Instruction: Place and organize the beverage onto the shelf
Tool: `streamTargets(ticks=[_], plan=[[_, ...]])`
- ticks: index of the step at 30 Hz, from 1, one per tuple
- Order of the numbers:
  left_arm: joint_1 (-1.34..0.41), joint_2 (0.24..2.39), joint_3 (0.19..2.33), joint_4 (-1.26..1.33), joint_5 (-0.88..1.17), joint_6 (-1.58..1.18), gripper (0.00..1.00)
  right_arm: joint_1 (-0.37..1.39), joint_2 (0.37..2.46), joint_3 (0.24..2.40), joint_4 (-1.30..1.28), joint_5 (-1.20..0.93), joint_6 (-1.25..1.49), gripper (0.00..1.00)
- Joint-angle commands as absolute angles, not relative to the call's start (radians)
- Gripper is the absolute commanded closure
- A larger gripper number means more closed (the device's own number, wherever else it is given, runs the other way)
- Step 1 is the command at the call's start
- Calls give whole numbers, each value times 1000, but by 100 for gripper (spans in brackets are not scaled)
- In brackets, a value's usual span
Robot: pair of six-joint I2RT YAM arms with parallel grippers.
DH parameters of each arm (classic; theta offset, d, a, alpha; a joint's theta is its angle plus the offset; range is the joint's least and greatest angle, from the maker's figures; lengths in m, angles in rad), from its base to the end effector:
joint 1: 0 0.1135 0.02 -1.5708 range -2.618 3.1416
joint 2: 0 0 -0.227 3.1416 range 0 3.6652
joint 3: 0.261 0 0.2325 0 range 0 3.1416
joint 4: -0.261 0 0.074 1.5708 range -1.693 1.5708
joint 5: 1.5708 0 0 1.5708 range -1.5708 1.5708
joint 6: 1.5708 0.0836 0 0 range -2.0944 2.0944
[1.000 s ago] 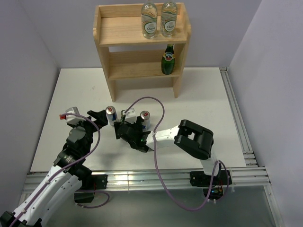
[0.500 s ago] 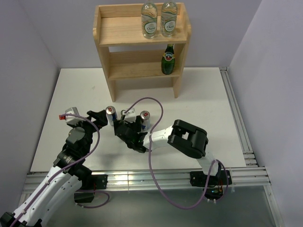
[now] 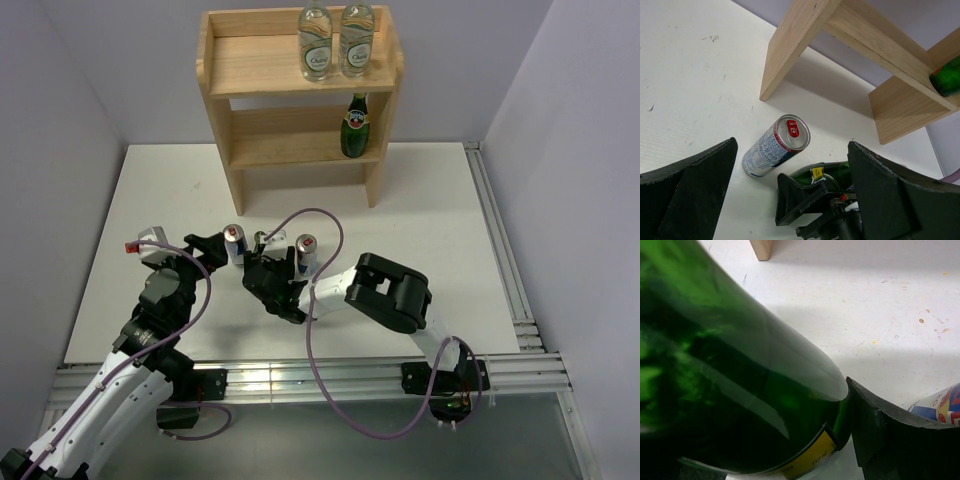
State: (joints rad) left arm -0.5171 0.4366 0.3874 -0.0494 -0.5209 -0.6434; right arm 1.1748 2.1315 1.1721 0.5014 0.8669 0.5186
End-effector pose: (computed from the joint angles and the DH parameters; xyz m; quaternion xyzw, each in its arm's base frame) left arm 0.1835 -0.0565 0.2439 -0.2177 0.7038 -0.1961 0.6472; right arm 0.2261 0.3755 0.0996 -0.0383 0.8010 0.1228 0.5847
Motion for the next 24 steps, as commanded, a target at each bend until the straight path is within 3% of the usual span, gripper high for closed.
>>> streamTargets(ticks=[1,2,3,6,24], plan=[[-520,440,388,-12,-512,-626,1,1164,2158,1187,482,907,525,55],[-522,440,387,-12,-512,-626,1,1164,2155,1186,483,907,522,60],[-522,442,387,-12,-514,-626,1,1164,2152,1180,485,908,520,83],[-520,440,385,-12,-515,-627,1,1164,2122,1175,469,919,523,100],[-520,428,373,-11,-508,-640,1,1243,1609,1182,308,1015,318,100]])
